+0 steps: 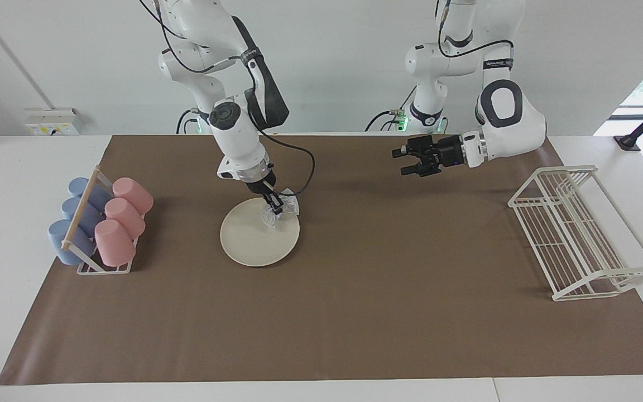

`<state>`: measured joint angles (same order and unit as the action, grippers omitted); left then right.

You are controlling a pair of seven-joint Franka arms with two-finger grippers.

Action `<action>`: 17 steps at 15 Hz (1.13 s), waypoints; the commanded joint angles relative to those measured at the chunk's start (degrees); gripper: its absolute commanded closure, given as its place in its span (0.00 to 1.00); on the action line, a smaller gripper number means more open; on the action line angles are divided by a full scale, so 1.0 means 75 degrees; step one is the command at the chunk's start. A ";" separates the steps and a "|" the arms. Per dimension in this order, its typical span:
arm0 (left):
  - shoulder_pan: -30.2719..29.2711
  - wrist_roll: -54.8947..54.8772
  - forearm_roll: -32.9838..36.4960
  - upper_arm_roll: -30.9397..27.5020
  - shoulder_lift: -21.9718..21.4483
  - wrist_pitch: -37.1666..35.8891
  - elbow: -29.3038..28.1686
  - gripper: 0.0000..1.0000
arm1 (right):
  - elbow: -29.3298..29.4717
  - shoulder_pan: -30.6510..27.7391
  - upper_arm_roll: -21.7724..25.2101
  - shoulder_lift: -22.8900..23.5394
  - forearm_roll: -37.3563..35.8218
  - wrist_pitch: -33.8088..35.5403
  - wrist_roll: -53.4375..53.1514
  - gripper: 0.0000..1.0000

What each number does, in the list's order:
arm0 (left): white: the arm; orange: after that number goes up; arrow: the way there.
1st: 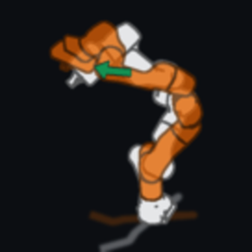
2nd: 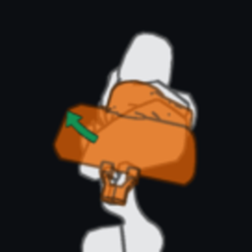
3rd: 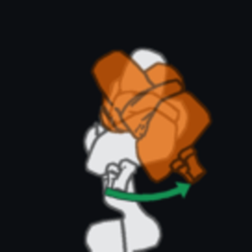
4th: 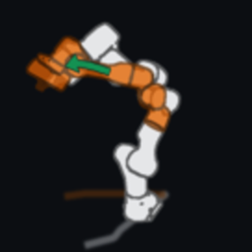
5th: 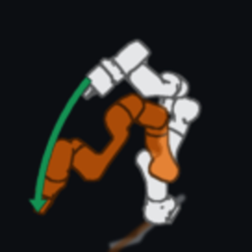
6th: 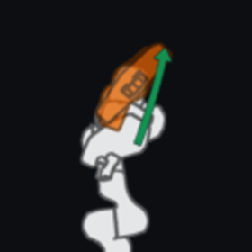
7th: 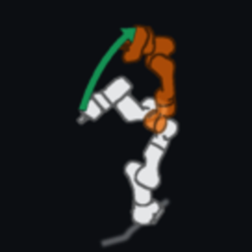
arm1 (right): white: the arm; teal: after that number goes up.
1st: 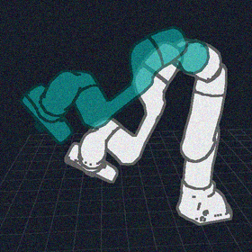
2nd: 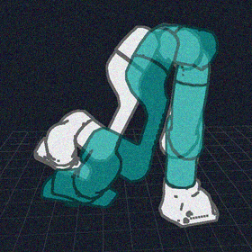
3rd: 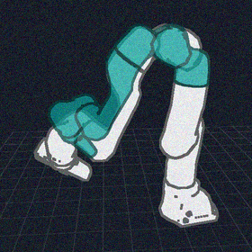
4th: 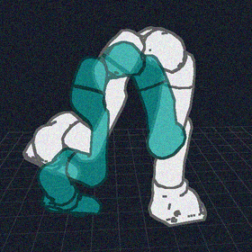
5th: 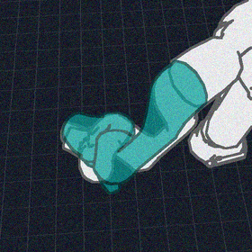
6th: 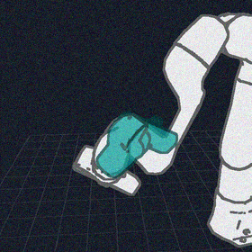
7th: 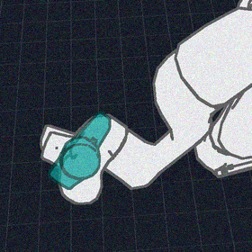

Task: Wipe plate with sponge

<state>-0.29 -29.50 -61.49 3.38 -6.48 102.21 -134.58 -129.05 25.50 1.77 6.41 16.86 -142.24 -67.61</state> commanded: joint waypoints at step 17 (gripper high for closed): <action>-0.0641 0.0605 0.2668 0.0041 -0.0003 0.0281 0.0706 0.00 | -0.0406 -0.0730 -0.0107 0.0341 -0.0010 -0.0922 0.1696 1.00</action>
<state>-5.54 -26.29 -42.94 3.63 -6.48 103.10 -129.81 -130.82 17.68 1.53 9.00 16.88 -147.73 -49.69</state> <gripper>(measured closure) 0.000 0.899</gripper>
